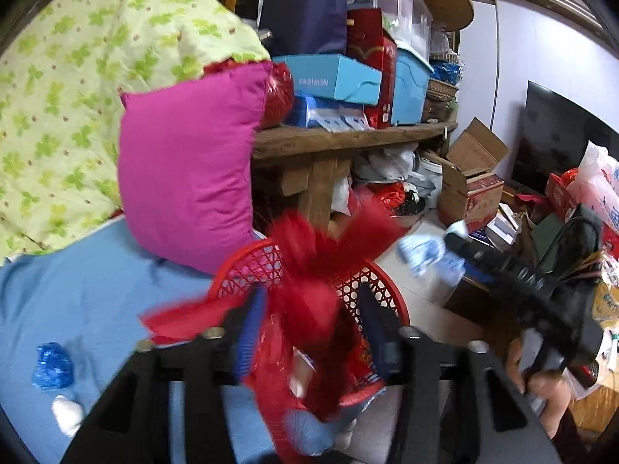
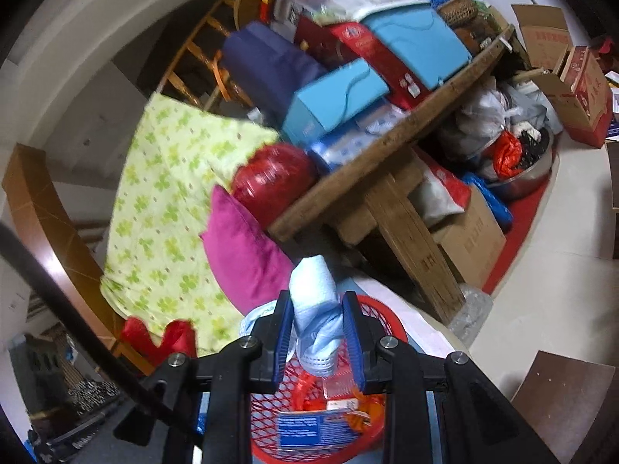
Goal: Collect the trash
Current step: 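Open both tools to drop the ribbon and tissue into the basket, then move both tools back toward the blue bag and white tissue on the bed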
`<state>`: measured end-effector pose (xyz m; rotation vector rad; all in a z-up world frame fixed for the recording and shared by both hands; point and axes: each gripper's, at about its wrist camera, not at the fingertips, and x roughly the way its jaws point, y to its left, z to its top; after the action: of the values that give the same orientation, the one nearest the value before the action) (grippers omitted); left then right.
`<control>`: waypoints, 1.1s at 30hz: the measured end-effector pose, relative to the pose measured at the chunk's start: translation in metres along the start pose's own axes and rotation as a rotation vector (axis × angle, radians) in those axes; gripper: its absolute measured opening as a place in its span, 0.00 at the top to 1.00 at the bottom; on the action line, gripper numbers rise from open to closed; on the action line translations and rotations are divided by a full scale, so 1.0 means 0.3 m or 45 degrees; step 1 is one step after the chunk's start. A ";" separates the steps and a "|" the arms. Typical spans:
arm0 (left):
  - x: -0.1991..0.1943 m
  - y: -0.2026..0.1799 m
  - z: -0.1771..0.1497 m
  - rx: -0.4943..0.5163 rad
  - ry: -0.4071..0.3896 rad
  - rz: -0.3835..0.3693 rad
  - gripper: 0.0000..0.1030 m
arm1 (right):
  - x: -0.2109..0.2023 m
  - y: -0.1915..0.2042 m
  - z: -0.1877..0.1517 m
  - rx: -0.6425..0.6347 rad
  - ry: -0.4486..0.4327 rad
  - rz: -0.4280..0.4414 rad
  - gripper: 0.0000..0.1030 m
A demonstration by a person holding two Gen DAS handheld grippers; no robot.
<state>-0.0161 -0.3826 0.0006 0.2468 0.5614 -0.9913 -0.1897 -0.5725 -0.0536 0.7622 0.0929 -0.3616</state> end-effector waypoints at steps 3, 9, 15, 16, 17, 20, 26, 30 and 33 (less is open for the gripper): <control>0.048 0.035 -0.011 -0.039 0.023 0.026 0.32 | 0.118 -0.023 -0.030 0.055 0.147 -0.028 0.71; 0.005 0.157 -0.104 -0.124 0.074 0.091 0.32 | 0.208 -0.026 -0.087 0.107 0.296 -0.012 0.60; -0.141 0.304 -0.188 -0.189 0.042 0.291 0.32 | 0.147 0.049 -0.079 0.024 0.187 0.030 0.35; -0.160 0.323 -0.191 -0.200 0.034 0.321 0.32 | 0.133 0.066 -0.073 0.013 0.168 0.039 0.35; -0.185 0.342 -0.194 -0.208 0.026 0.371 0.32 | 0.116 0.090 -0.064 0.000 0.142 0.060 0.35; -0.262 0.375 -0.200 -0.200 -0.018 0.495 0.32 | 0.063 0.163 -0.047 -0.068 0.067 0.085 0.35; -0.406 0.414 -0.211 -0.133 -0.125 0.701 0.27 | -0.005 0.341 -0.058 -0.188 0.009 0.193 0.35; -0.478 0.432 -0.225 -0.106 -0.156 0.789 0.25 | -0.018 0.456 -0.102 -0.273 0.032 0.253 0.35; -0.520 0.444 -0.239 -0.089 -0.164 0.856 0.25 | -0.021 0.528 -0.142 -0.325 0.062 0.296 0.35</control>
<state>0.0064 -0.1673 0.0198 0.2816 0.3531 -0.3319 -0.1378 -0.4359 0.0212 0.5219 0.0928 -0.1064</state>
